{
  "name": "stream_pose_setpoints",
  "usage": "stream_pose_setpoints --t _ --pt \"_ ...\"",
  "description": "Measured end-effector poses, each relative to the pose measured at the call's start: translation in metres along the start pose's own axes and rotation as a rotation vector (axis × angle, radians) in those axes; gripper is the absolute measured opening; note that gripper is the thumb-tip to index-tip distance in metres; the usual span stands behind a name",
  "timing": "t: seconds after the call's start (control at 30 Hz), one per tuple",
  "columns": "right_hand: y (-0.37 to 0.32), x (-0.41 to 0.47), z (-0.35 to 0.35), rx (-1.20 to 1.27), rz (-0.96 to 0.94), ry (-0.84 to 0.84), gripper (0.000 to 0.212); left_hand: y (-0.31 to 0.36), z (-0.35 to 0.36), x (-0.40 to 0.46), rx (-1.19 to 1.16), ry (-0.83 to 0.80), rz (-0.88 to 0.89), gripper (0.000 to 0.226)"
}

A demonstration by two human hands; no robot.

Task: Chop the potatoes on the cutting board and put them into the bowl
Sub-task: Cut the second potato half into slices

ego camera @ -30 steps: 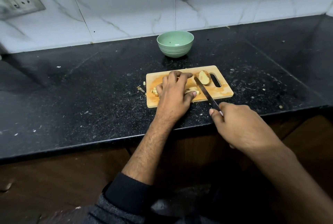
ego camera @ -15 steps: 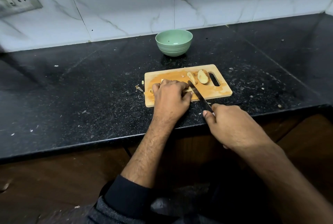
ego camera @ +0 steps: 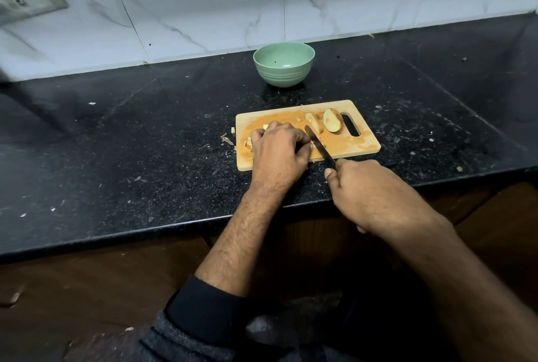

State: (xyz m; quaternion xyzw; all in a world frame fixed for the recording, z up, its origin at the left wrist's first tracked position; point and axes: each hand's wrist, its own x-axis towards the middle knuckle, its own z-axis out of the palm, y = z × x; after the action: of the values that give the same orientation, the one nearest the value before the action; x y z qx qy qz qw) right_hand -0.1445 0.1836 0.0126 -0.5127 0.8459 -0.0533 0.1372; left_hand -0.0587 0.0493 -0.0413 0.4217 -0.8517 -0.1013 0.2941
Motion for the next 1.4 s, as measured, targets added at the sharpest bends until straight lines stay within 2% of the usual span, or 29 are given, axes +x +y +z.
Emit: stream_pose_setpoints --t 0.3,0.47,0.7,0.77,0.87,1.03,1.4 --pt "0.002 0.0 -0.011 0.061 0.049 -0.205 0.026 0.001 0.002 -0.001 -0.012 0.018 -0.02 0.012" --pt "0.002 -0.016 -0.011 0.003 0.065 -0.25 0.019 0.001 0.002 -0.001 -0.001 0.026 -0.018 0.014" --pt "0.004 -0.025 -0.008 -0.056 0.071 -0.239 0.014 0.002 0.001 -0.003 0.002 0.024 -0.015 0.015" --pt "0.006 -0.031 -0.009 -0.031 0.072 -0.22 0.02 0.002 0.001 -0.003 0.003 0.027 -0.011 0.015" --pt "0.008 -0.039 -0.011 -0.019 0.054 -0.141 0.034 -0.001 0.001 -0.005 -0.029 0.043 -0.019 0.017" --pt "0.008 -0.038 -0.019 0.045 0.007 0.021 0.034 -0.005 -0.001 -0.01 -0.081 0.05 -0.039 0.031" --pt "0.001 -0.012 0.001 -0.014 -0.005 0.015 0.032 -0.002 -0.002 -0.009 -0.053 0.051 -0.062 0.014"
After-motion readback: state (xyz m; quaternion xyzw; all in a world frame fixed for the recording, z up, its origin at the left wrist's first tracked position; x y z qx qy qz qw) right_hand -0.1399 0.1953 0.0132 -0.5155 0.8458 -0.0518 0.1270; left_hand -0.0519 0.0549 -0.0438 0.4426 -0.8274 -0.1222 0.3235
